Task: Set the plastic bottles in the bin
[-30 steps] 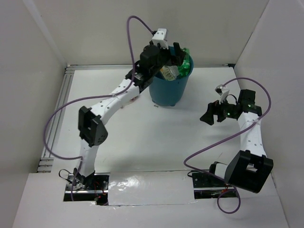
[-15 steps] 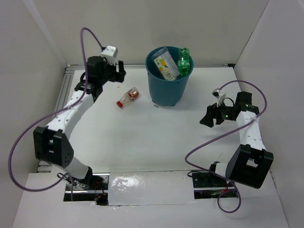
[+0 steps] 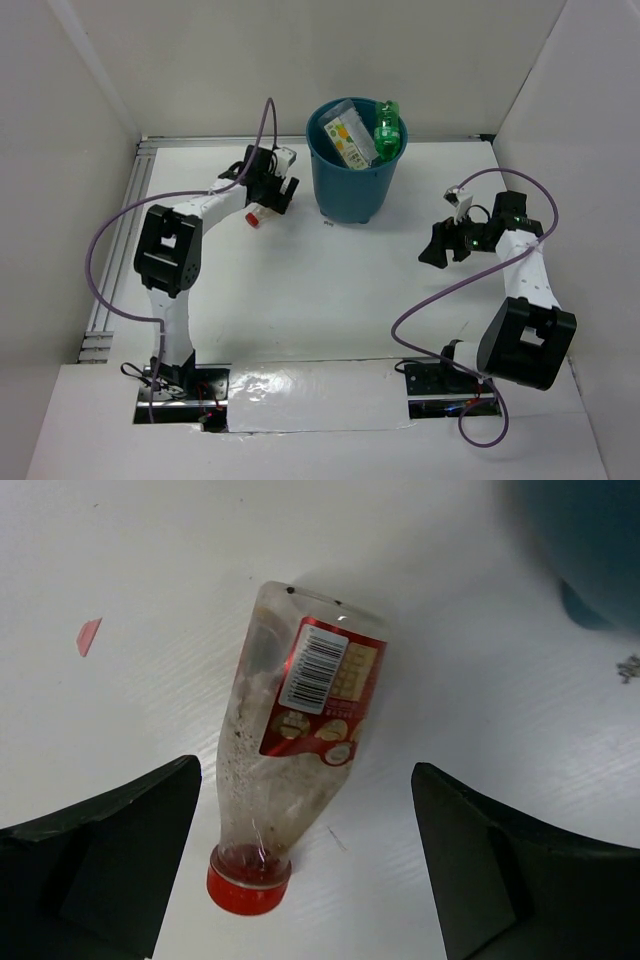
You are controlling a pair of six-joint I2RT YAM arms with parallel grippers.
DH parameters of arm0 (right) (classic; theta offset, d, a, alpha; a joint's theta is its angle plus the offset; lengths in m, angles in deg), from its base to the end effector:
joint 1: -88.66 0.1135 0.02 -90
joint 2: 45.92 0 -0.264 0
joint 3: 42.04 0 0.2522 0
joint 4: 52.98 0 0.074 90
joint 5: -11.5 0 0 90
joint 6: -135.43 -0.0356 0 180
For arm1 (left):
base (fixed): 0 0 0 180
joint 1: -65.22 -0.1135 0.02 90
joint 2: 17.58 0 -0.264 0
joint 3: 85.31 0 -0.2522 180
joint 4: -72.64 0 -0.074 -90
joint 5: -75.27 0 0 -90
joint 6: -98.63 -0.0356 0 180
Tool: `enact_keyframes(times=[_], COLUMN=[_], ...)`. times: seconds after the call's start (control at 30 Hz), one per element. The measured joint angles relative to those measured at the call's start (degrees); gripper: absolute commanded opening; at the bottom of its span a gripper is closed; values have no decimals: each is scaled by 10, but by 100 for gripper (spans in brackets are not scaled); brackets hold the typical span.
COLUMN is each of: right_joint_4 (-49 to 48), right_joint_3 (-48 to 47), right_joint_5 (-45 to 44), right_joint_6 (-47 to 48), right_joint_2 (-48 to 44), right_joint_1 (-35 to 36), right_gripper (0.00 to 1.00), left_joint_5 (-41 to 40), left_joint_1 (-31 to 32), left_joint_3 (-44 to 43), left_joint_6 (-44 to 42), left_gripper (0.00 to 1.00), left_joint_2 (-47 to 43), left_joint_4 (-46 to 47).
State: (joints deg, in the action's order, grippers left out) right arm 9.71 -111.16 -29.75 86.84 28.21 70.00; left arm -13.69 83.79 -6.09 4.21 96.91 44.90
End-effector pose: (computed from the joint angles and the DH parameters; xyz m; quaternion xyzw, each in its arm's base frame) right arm 0.2322 -0.0502 0.2552 -0.2545 0.8604 0.2624 0.3552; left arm 0.4326 -0.1460 0.2214 0.1853 0.8925 -0.0588 0.4070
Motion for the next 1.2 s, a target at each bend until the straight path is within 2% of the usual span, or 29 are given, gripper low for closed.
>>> enact_keyframes(times=[0.1, 0.2, 0.27, 0.37, 0.43, 0.47, 0.6, 0.63, 0.77, 0.9, 0.97, 1.07, 1.2], right_joint_4=[0, 0, 0, 0, 0, 0, 0, 0, 2, 2, 2, 2, 2], right_joint_3=[0, 0, 0, 0, 0, 0, 0, 0, 0, 0, 2, 2, 3], right_joint_5=[-1, -1, -1, -1, -1, -1, 0, -1, 2, 6, 8, 12, 13], right_joint_6=[-2, -7, -9, -13, -14, -14, -15, -15, -14, -15, -15, -15, -16], right_joint_2=[0, 0, 0, 0, 0, 0, 0, 0, -2, -3, -4, -4, -4], right_joint_1=[0, 0, 0, 1, 3, 3, 4, 5, 9, 15, 18, 24, 31], right_gripper=[88, 88, 88, 88, 88, 86, 77, 67, 46, 46, 46, 50, 62], left_joint_5=[-19, -35, -38, -37, -36, -34, -21, -17, 9, 48, 72, 106, 128], left_joint_1=[2, 5, 7, 8, 8, 8, 6, 5, 3, 10, 24, 53, 92], left_joint_3=[-13, -15, -12, -11, -11, -10, 29, 39, 52, 36, 5, -38, -83], left_joint_6=[-1, -1, 1, 3, 10, 13, 25, 31, 47, 73, 89, 115, 153], left_gripper=[98, 91, 82, 35, 14, 8, 0, 0, 0, 0, 0, 0, 0], left_joint_2=[30, 52, 59, 60, 49, 39, -22, -43, -147, -261, -285, -286, -236], left_joint_4=[-2, -4, -9, -13, 1, 5, 6, 3, -6, 12, 32, 74, 124])
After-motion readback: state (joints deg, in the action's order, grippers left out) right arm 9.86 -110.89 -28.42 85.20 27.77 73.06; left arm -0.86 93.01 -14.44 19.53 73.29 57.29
